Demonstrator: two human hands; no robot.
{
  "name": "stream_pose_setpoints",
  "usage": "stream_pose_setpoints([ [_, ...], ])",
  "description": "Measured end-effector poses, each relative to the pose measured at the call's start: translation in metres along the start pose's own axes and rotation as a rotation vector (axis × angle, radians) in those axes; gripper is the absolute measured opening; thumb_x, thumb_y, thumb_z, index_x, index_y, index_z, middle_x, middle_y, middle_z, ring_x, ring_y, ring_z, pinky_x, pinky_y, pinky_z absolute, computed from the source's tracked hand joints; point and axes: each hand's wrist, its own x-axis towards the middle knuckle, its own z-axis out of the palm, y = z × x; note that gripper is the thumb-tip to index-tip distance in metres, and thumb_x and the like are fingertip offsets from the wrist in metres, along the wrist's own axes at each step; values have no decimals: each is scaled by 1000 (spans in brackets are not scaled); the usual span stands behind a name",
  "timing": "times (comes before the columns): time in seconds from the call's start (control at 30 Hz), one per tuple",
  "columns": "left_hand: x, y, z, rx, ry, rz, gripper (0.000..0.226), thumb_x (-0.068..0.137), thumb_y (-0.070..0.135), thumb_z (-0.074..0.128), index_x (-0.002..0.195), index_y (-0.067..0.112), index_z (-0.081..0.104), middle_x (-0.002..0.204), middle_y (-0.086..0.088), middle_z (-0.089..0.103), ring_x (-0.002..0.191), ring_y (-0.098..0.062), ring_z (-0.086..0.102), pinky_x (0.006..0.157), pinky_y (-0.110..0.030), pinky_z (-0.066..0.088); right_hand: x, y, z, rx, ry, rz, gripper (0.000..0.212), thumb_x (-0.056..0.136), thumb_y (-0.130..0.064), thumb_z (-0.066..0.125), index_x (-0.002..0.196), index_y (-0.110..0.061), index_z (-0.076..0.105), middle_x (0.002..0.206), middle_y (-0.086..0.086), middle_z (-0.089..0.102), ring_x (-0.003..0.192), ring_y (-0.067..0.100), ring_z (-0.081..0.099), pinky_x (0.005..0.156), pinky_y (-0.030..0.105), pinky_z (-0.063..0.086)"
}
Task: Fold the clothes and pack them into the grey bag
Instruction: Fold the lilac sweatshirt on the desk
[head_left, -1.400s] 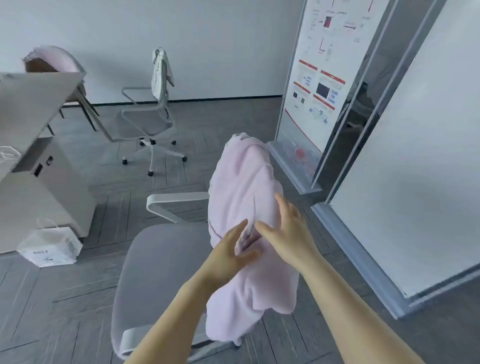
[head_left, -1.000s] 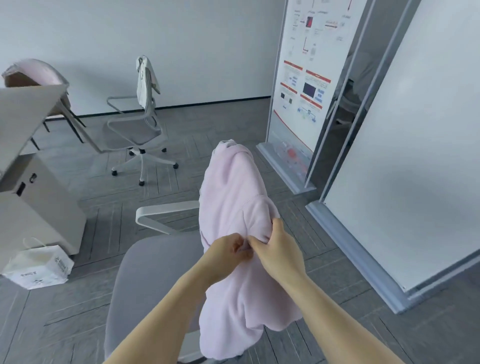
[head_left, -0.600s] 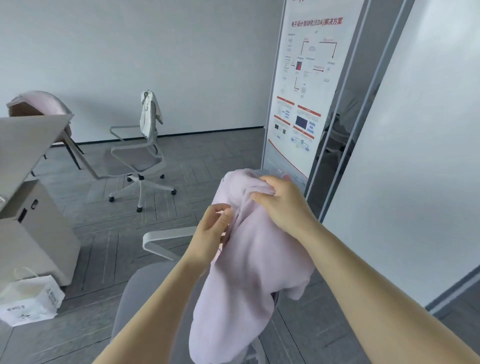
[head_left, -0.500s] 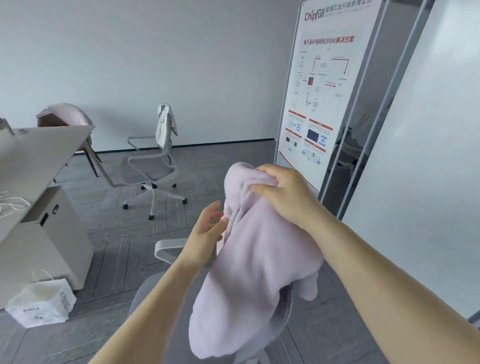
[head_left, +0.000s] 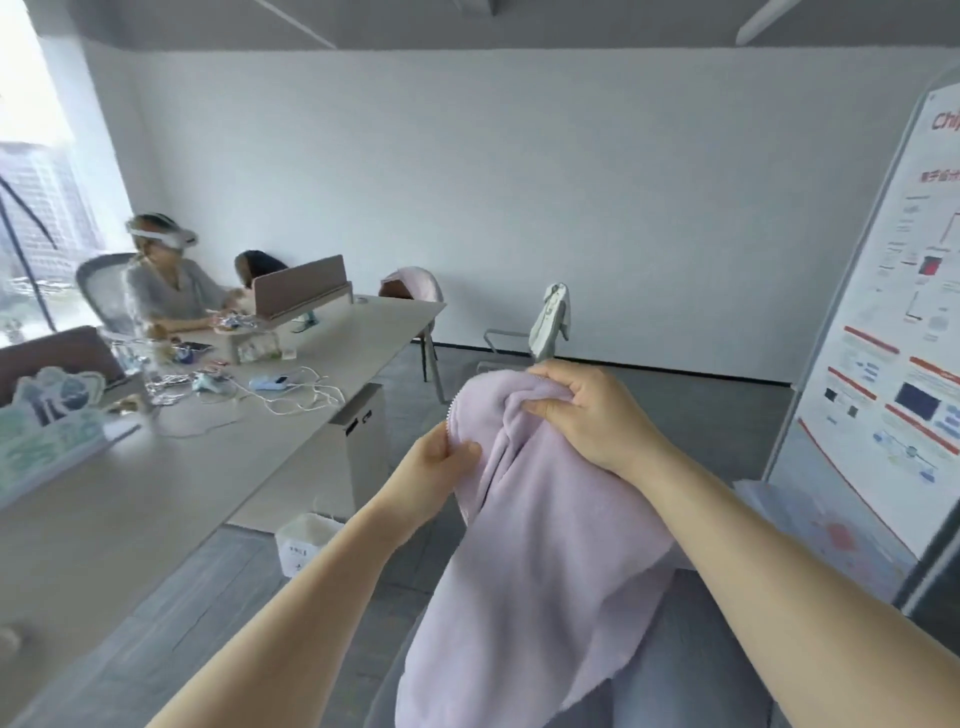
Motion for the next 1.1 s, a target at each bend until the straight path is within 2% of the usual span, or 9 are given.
stream_pose_setpoints([
  [0.2, -43, 6, -81, 55, 349, 0, 16, 100, 13, 47, 87, 8, 55, 71, 13, 62, 67, -1, 54, 65, -17, 45, 41, -45, 88, 65, -36, -84, 14, 84, -41, 56, 95, -38, 65, 88, -16, 70, 90, 11, 65, 85, 45, 51],
  [0.33, -71, 22, -173, 37, 442, 37, 33, 89, 39, 63, 93, 8, 54, 85, -3, 57, 80, -15, 51, 73, -32, 44, 79, -97, 154, 150, -8, -156, 6, 89, -35, 64, 86, -40, 64, 82, -17, 67, 86, 8, 63, 81, 38, 51],
  [0.47, -108, 15, -259, 91, 336, -42, 18, 91, 20, 67, 104, 7, 66, 90, 3, 72, 82, -9, 66, 76, -25, 53, 109, -150, 224, 199, -12, -204, 5, 91, -23, 67, 92, -26, 69, 85, -12, 69, 86, 8, 62, 81, 34, 50],
  [0.57, -126, 8, -311, 259, 424, -127, 52, 71, 44, 72, 95, -2, 70, 86, -3, 70, 77, -13, 57, 78, -36, 49, 126, -183, 270, 210, -11, -231, 20, 87, -36, 63, 103, -26, 69, 97, -9, 72, 97, 14, 64, 89, 41, 51],
  [0.6, -129, 9, -327, 284, 436, -149, 52, 71, 44, 70, 96, -2, 69, 90, -7, 73, 78, -14, 57, 80, -40, 52, 133, -193, 283, 218, -7, -230, 25, 83, -44, 60, 103, -31, 68, 98, -11, 71, 99, 15, 64, 90, 43, 50],
  [0.67, -132, 14, -352, 297, 469, -157, 37, 81, 33, 66, 98, 1, 68, 100, -12, 74, 81, -16, 62, 85, -44, 54, 148, -209, 304, 251, 10, -230, 26, 81, -46, 58, 103, -34, 66, 99, -13, 71, 100, 15, 64, 91, 44, 50],
  [0.8, -122, 38, -401, 320, 627, -19, 11, 96, 20, 56, 94, 15, 65, 85, 6, 70, 76, -9, 62, 72, -28, 50, 190, -234, 335, 296, 94, -273, 9, 90, -25, 64, 97, -28, 67, 89, -11, 70, 90, 13, 63, 84, 40, 51],
  [0.93, -97, 60, -459, 369, 806, 101, 13, 97, 19, 53, 102, 12, 62, 88, 1, 67, 76, -13, 57, 73, -32, 47, 240, -253, 364, 306, 115, -340, 11, 91, -33, 61, 99, -28, 66, 87, -10, 69, 89, 16, 64, 78, 40, 51],
  [1.1, -65, 76, -538, 518, 1013, 113, 20, 95, 20, 53, 95, 0, 56, 82, -7, 58, 74, -17, 50, 69, -33, 40, 299, -253, 421, 265, 102, -426, 9, 90, -37, 64, 91, -28, 61, 84, -8, 67, 85, 20, 64, 71, 38, 51],
])
